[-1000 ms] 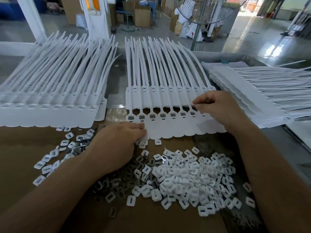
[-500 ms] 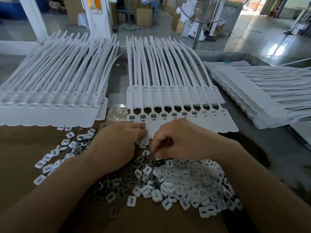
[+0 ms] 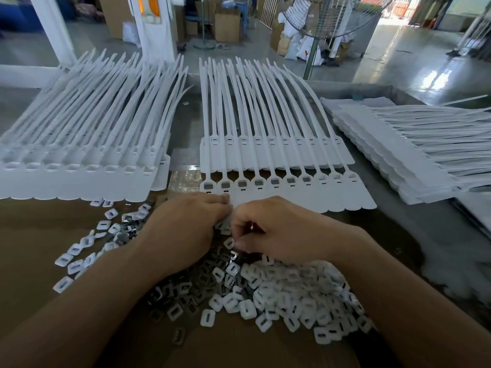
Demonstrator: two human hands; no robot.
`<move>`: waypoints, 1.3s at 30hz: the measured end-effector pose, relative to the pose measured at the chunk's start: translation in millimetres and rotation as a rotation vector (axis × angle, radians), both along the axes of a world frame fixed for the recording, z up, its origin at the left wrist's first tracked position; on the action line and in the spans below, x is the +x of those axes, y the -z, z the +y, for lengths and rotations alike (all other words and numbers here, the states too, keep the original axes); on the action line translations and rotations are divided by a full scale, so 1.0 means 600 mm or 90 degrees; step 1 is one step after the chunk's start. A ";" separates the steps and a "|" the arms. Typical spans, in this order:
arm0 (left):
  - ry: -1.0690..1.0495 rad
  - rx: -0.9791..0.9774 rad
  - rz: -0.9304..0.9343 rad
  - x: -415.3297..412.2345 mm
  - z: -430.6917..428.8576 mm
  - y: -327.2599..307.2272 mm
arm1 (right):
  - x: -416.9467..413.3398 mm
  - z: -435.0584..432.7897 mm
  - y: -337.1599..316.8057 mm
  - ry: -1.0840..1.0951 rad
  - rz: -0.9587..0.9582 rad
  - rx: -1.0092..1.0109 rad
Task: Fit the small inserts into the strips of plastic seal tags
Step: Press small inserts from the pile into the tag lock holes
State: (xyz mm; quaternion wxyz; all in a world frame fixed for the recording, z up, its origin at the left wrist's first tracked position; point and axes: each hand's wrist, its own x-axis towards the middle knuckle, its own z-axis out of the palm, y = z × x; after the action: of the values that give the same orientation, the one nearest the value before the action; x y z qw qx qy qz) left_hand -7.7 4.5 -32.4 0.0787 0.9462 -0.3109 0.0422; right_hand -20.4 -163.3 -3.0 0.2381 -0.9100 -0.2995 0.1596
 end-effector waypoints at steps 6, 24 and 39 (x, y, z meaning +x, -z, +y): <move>-0.017 0.009 -0.004 0.002 -0.001 0.006 | 0.005 -0.023 -0.006 0.084 -0.023 0.107; -0.032 -0.019 0.003 0.005 -0.003 0.013 | 0.084 -0.168 0.024 0.511 -0.127 0.237; -0.039 -0.010 0.017 0.002 -0.001 0.009 | 0.091 -0.187 0.033 0.571 -0.026 0.223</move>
State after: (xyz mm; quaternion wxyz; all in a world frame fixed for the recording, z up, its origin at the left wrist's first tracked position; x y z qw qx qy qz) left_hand -6.5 3.7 -38.0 0.0891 0.9551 -0.2803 0.0348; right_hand 34.3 -275.3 -22.7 0.4271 -0.8987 0.0954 -0.0293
